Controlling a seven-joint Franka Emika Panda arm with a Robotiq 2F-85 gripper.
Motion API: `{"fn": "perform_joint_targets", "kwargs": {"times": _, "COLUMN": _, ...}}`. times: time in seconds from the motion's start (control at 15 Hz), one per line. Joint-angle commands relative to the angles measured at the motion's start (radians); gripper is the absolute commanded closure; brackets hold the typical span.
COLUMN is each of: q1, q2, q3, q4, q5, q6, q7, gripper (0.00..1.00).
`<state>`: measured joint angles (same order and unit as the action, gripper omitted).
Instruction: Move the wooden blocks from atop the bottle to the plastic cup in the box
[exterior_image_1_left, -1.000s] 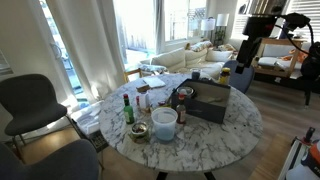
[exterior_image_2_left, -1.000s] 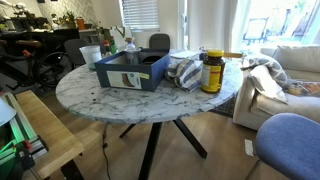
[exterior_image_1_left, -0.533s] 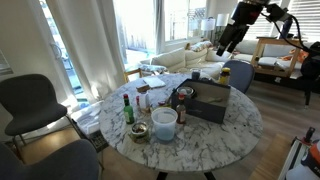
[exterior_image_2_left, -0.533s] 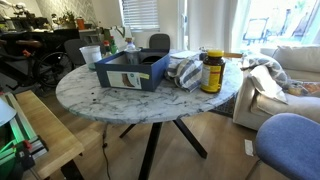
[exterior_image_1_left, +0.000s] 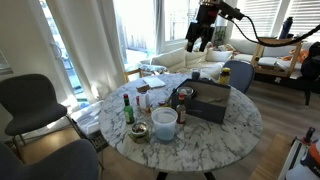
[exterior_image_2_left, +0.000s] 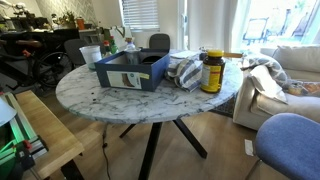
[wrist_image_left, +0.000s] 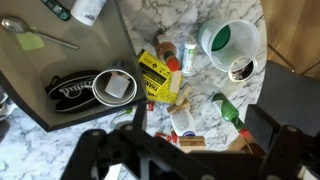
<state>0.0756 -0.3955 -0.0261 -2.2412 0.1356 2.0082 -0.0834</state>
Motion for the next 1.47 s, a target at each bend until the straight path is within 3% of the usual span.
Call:
{"fn": "perform_joint_targets", "kwargs": {"times": 0.0, "q1": -0.023, "q2": 0.261, "q3": 0.032, "q4": 0.188, "q5": -0.031, "q6": -0.071, "q7": 0.085, "gripper": 0.00}}
{"fn": "perform_joint_targets", "kwargs": {"times": 0.27, "q1": -0.015, "q2": 0.520, "q3": 0.058, "q4": 0.391, "q5": -0.083, "q6": -0.142, "q7": 0.179, "gripper": 0.00}}
{"fn": "perform_joint_targets", "kwargs": {"times": 0.67, "q1": 0.010, "q2": 0.881, "q3": 0.073, "q4": 0.661, "q5": -0.035, "q6": -0.218, "q7": 0.284, "gripper": 0.00}}
{"fn": "perform_joint_targets", "kwargs": {"times": 0.73, "q1": 0.005, "q2": 0.768, "q3": 0.069, "q4": 0.543, "q5": -0.054, "q6": -0.172, "q7": 0.246, "gripper": 0.00}}
{"fn": "perform_joint_targets", "kwargs": {"times": 0.87, "q1": 0.009, "q2": 0.821, "q3": 0.069, "q4": 0.572, "q5": -0.053, "q6": -0.167, "q7": 0.249, "gripper": 0.00}}
{"fn": "perform_joint_targets", "kwargs": {"times": 1.13, "q1": 0.008, "q2": 0.788, "q3": 0.069, "q4": 0.570, "q5": -0.054, "q6": -0.168, "q7": 0.249, "gripper": 0.00}}
{"fn": "perform_joint_targets", "kwargs": {"times": 1.4, "q1": 0.016, "q2": 0.811, "q3": 0.065, "q4": 0.585, "q5": 0.011, "q6": -0.019, "q7": 0.372, "gripper": 0.00}}
